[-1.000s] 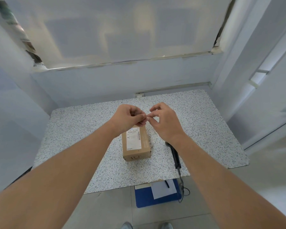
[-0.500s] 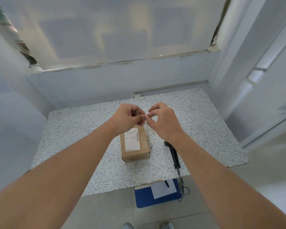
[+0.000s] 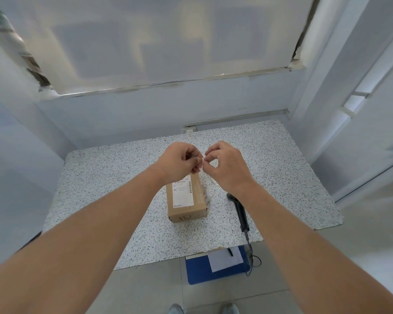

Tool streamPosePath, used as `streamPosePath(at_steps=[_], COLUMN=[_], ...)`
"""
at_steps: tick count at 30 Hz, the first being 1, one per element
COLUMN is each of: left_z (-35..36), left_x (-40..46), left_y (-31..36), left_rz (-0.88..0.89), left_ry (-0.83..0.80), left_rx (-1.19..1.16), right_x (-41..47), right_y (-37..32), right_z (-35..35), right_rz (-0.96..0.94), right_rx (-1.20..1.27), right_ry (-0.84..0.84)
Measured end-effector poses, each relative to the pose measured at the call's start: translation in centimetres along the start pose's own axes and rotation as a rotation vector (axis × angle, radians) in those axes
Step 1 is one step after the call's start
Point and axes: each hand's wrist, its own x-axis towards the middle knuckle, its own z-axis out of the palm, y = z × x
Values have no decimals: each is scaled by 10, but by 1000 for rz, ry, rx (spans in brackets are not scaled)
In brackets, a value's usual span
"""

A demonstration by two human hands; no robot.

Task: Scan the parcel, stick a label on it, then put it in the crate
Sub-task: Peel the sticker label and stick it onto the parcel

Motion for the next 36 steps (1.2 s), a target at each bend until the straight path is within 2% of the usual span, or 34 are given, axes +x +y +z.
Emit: streamPosePath(at_steps=[26, 36], left_z=[-4, -7], left_x=[7, 7], left_y=[4, 0], left_rz=[-10, -16], left_ry=[0, -10], left_rx=[5, 7], right_x=[4, 2], right_y=[6, 4], right_z=[4, 4], right_rz=[-3, 104], right_rx=[71, 189], right_ry=[5, 1])
